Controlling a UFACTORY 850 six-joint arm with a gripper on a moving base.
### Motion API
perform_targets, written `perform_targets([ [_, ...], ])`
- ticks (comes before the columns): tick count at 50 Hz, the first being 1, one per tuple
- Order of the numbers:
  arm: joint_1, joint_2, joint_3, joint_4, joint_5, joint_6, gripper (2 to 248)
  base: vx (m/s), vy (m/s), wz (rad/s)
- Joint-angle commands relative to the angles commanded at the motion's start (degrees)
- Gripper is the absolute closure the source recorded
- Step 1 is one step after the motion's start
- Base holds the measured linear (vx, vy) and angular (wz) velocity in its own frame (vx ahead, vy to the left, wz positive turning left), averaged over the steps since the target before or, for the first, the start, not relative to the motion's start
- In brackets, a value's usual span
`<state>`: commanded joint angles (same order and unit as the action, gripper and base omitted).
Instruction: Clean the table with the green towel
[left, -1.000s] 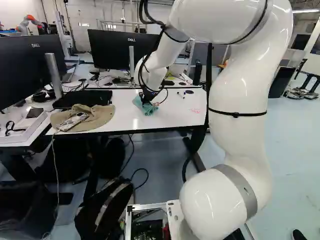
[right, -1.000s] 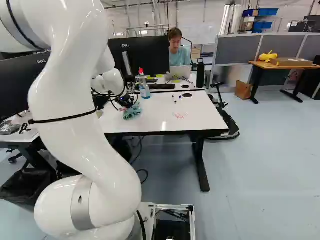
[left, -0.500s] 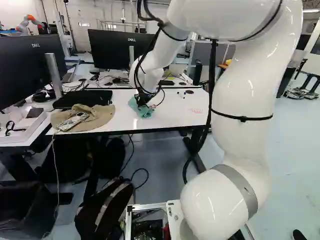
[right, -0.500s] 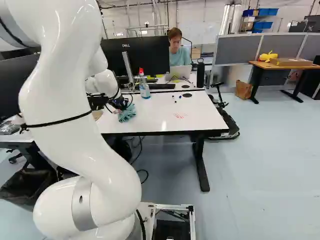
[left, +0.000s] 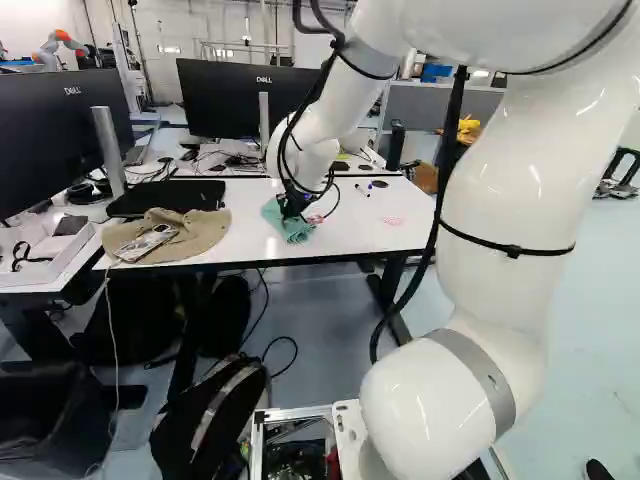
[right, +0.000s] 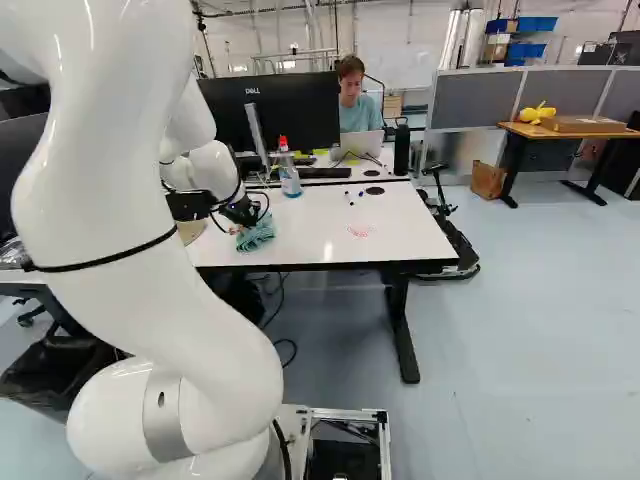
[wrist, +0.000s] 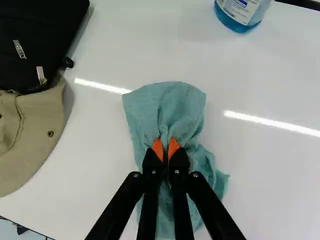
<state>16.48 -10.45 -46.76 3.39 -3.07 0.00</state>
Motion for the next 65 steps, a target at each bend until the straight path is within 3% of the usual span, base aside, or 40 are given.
perform_targets([
  [17, -3.4, 0.8, 0.9, 0.0, 0.0, 0.0, 218, 0.000, 0.000, 0.000],
  [32, -5.6, -1.5, -1.7, 0.0, 0.0, 0.0, 218, 0.000, 0.000, 0.000],
  [49, -5.8, -5.7, -6.7, 0.0, 0.0, 0.0, 218, 0.000, 0.000, 0.000],
  [65, -3.7, -8.0, -9.6, 0.0, 0.0, 0.0, 218, 0.000, 0.000, 0.000],
])
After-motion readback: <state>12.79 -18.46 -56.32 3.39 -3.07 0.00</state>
